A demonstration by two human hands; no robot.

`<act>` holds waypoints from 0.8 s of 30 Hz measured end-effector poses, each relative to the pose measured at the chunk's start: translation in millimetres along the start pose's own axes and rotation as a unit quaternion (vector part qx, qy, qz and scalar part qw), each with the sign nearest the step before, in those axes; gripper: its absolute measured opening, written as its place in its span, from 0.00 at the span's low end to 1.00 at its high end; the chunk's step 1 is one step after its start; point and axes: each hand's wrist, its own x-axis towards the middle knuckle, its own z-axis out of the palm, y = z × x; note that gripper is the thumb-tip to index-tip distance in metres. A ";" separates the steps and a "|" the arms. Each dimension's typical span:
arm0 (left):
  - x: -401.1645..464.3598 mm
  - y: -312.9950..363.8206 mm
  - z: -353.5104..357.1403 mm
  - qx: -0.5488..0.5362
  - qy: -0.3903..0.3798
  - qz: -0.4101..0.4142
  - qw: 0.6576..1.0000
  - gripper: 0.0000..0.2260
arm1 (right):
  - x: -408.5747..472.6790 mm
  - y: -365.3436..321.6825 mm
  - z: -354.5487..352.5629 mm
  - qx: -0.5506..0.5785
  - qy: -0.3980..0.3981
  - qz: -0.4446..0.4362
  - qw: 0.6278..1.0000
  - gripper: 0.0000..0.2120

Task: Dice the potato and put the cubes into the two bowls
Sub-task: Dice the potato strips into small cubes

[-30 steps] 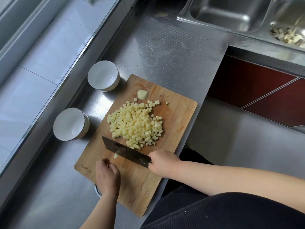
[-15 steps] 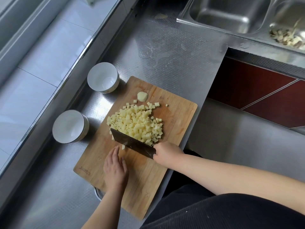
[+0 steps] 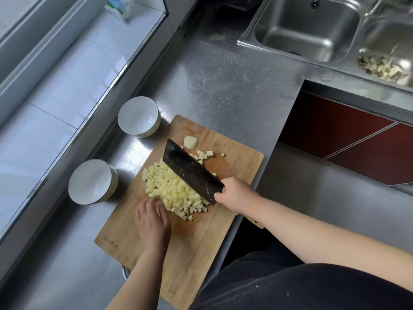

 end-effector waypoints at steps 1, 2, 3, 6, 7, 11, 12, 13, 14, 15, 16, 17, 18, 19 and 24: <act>8.1 4.7 -2.5 -0.017 0.019 -0.009 1.000 0.12 | -0.9 1.7 -4.6 -0.022 0.017 -0.010 1.000 0.09; 17.5 12.1 -5.4 -0.045 0.035 -0.020 0.998 0.12 | -1.6 4.3 -10.3 -0.057 0.040 -0.026 0.997 0.10; 27.0 19.5 -9.4 -0.086 0.053 -0.036 0.994 0.12 | -2.6 6.9 -14.9 -0.101 0.064 -0.045 0.992 0.11; 57.0 36.0 -19.3 -0.211 0.111 -0.108 0.965 0.13 | 1.2 20.9 -24.4 -0.207 0.158 -0.130 0.957 0.14; 65.5 38.9 -21.8 -0.230 0.120 -0.123 0.958 0.13 | 4.6 27.0 -26.2 -0.224 0.190 -0.166 0.941 0.16; 86.6 43.2 -33.0 -0.253 0.104 -0.142 0.951 0.11 | 15.4 44.9 -35.6 -0.307 0.239 -0.261 0.883 0.20; 90.4 46.5 -36.6 -0.247 0.100 -0.147 0.952 0.10 | 18.2 48.6 -38.6 -0.329 0.238 -0.269 0.873 0.22; 93.2 49.5 -40.3 -0.239 0.092 -0.147 0.955 0.10 | 20.8 52.1 -39.7 -0.347 0.237 -0.279 0.863 0.23; 95.2 53.8 -43.0 -0.233 0.072 -0.133 0.961 0.09 | 23.2 54.9 -41.6 -0.360 0.235 -0.291 0.855 0.24; 95.7 60.8 -45.0 -0.226 0.041 -0.103 0.968 0.08 | 26.1 57.6 -43.1 -0.369 0.231 -0.303 0.848 0.25; 94.8 67.7 -45.4 -0.212 0.001 -0.054 0.976 0.08 | 27.9 59.0 -44.5 -0.376 0.229 -0.314 0.841 0.25; 92.6 76.1 -44.1 -0.186 -0.047 0.006 0.981 0.10 | 29.9 59.7 -46.0 -0.383 0.225 -0.327 0.834 0.26; 88.9 86.2 -41.3 -0.152 -0.100 0.063 0.981 0.12 | 32.4 59.5 -48.2 -0.389 0.218 -0.342 0.827 0.26; 84.7 96.7 -36.9 -0.111 -0.151 0.117 0.975 0.15 | 33.7 58.7 -50.1 -0.394 0.212 -0.358 0.820 0.26; 69.7 122.9 -0.6 0.053 -0.245 0.289 0.924 0.21 | 45.3 54.4 -61.8 -0.427 0.181 -0.438 0.770 0.27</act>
